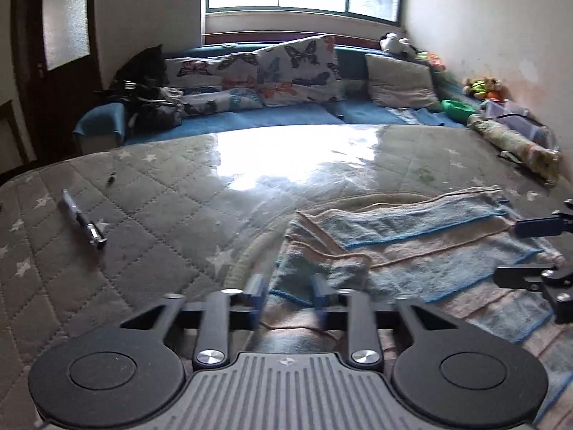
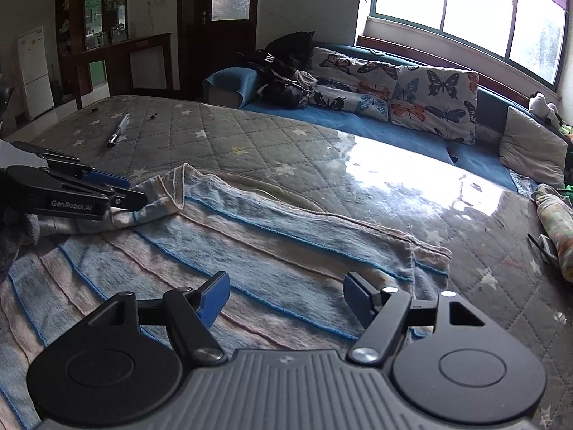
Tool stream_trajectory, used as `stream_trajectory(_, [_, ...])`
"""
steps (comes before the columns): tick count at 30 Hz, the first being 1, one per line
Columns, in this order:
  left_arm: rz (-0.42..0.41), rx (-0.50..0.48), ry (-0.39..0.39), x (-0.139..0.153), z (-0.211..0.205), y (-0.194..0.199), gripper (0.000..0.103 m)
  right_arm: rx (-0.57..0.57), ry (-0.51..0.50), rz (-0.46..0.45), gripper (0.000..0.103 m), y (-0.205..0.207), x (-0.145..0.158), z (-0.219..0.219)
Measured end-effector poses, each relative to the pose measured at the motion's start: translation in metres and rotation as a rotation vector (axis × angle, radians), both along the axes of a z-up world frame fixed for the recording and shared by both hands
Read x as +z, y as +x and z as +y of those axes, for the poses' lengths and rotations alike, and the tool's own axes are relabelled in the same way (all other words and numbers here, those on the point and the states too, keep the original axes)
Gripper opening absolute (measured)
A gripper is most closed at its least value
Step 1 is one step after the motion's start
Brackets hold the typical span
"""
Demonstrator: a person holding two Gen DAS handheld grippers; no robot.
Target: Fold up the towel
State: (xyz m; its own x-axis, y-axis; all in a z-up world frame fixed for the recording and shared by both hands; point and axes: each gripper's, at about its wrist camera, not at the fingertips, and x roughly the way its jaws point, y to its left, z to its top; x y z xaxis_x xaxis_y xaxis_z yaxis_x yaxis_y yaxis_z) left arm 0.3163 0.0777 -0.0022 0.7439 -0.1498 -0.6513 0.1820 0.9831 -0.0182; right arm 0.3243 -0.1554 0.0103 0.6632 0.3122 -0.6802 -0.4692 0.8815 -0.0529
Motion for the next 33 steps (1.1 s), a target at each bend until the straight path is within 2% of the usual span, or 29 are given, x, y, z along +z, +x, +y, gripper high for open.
stream_trajectory(3, [-0.027, 0.01, 0.01, 0.003, 0.006, -0.005, 0.005, -0.01, 0.003, 0.001, 0.072, 0.0, -0.001, -0.003])
stream_trajectory(7, [-0.109, 0.068, 0.063, 0.014, 0.014, -0.01, 0.003, -0.016, 0.005, -0.007, 0.072, -0.001, 0.0, -0.006])
stream_trajectory(10, [-0.15, 0.121, 0.076, 0.024, 0.027, -0.007, 0.002, -0.029, 0.003, -0.013, 0.072, 0.0, 0.001, -0.008])
stream_trajectory(11, [-0.153, 0.132, 0.066, 0.026, 0.032, -0.006, 0.002, -0.035, 0.003, -0.012, 0.072, 0.001, 0.001, -0.01])
stream_trajectory(14, [-0.092, 0.079, -0.05, 0.026, 0.041, -0.003, 0.003, -0.045, 0.006, -0.01, 0.072, 0.003, -0.001, -0.012])
stream_trajectory(18, [-0.068, 0.003, -0.039, 0.018, 0.021, -0.004, 0.006, -0.048, 0.007, -0.005, 0.072, 0.004, -0.002, -0.012])
stream_trajectory(19, [-0.065, -0.013, -0.032, 0.016, 0.016, -0.003, 0.008, -0.047, 0.007, -0.005, 0.072, 0.004, -0.002, -0.012])
stream_trajectory(20, [-0.062, -0.027, -0.024, 0.014, 0.011, -0.003, 0.013, -0.045, 0.007, -0.004, 0.072, 0.003, -0.003, -0.011])
stream_trajectory(23, [-0.056, -0.022, 0.024, 0.008, 0.0, 0.0, 0.046, -0.041, 0.004, -0.004, 0.072, 0.003, -0.003, -0.01])
stream_trajectory(25, [-0.059, -0.018, 0.042, 0.006, -0.001, 0.002, 0.048, -0.041, 0.005, -0.004, 0.072, 0.002, -0.003, -0.011])
stream_trajectory(28, [-0.045, -0.033, 0.04, 0.003, -0.003, 0.006, 0.046, -0.045, 0.005, -0.003, 0.072, 0.003, -0.003, -0.012])
stream_trajectory(30, [-0.028, -0.04, 0.021, 0.001, -0.002, 0.01, 0.021, -0.049, 0.006, 0.0, 0.072, 0.003, -0.004, -0.013])
stream_trajectory(33, [-0.044, -0.034, 0.025, 0.003, 0.0, 0.008, 0.008, -0.053, 0.008, 0.0, 0.072, 0.002, -0.004, -0.016])
